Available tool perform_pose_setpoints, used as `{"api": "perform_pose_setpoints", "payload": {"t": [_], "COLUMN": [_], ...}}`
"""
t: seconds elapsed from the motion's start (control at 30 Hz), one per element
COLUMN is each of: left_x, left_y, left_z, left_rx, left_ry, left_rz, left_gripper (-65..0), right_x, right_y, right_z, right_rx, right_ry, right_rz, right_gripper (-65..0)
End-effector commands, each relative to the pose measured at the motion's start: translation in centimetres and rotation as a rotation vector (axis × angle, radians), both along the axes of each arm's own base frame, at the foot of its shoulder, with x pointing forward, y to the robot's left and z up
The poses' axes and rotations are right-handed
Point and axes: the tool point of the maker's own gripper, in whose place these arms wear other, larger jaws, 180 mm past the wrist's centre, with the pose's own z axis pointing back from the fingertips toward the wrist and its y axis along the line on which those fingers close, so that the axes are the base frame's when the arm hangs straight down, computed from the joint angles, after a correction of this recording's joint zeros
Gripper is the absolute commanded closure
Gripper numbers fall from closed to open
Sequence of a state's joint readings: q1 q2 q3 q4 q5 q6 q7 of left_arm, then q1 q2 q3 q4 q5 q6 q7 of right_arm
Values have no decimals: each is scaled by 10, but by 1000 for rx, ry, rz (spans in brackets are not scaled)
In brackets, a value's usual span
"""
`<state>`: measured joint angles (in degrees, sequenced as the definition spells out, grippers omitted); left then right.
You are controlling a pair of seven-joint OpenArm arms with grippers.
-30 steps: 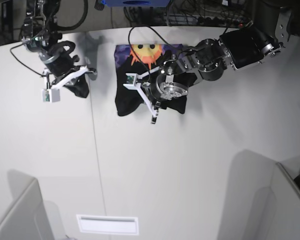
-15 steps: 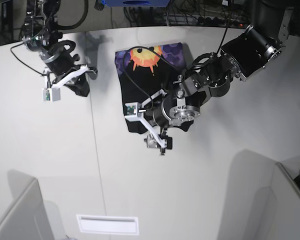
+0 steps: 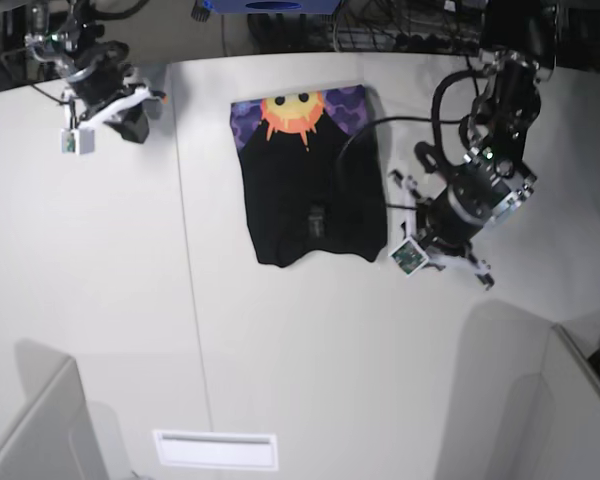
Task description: Fold the T-shirt properly
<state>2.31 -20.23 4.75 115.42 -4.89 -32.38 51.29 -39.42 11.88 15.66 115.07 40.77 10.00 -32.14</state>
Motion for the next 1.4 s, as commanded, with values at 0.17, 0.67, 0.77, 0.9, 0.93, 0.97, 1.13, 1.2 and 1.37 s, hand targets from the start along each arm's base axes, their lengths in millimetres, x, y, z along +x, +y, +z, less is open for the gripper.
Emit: {"api": "perform_pose_setpoints", "payload": {"t": [0.17,0.67,0.77,0.9,0.93,0.97,1.13,1.2,1.37], "left_x": [-66,-322,-365,-393,-398,-400,-414,-422,-426], "left_y": [59,106,95,72,69,63,40,37,40], "left_z": [-35,-99,-123,-169,-179,-189,-244,-269,-321], "left_rx": [-42,34,22,-56,-70,-91,-160,-171,-170], "left_ry": [143,628,746,838,854,866,962,1006,1002], "left_rz": [113,123,144,183,194,202,248,274,334], "left_gripper": [0,0,0,0,0,0,0,0,0], "right_x": [-65,-211,-229,-258,-264,-272,-280,-288,-297], "right_y": [-19,-17,5,25,29,34,32,37,48], "right_z": [-6,-30,-51,-105,-114,-122,-180,-205,-254], "right_rx": [-27,-114,-135,-158,-149,-137,-119,-83,-16], "right_ry": [106,564,641,768,794,822,938,965,913], "right_rz": [17,242,365,611,644,679,684,618,382], "right_gripper": [0,0,0,0,0,0,0,0,0]}}
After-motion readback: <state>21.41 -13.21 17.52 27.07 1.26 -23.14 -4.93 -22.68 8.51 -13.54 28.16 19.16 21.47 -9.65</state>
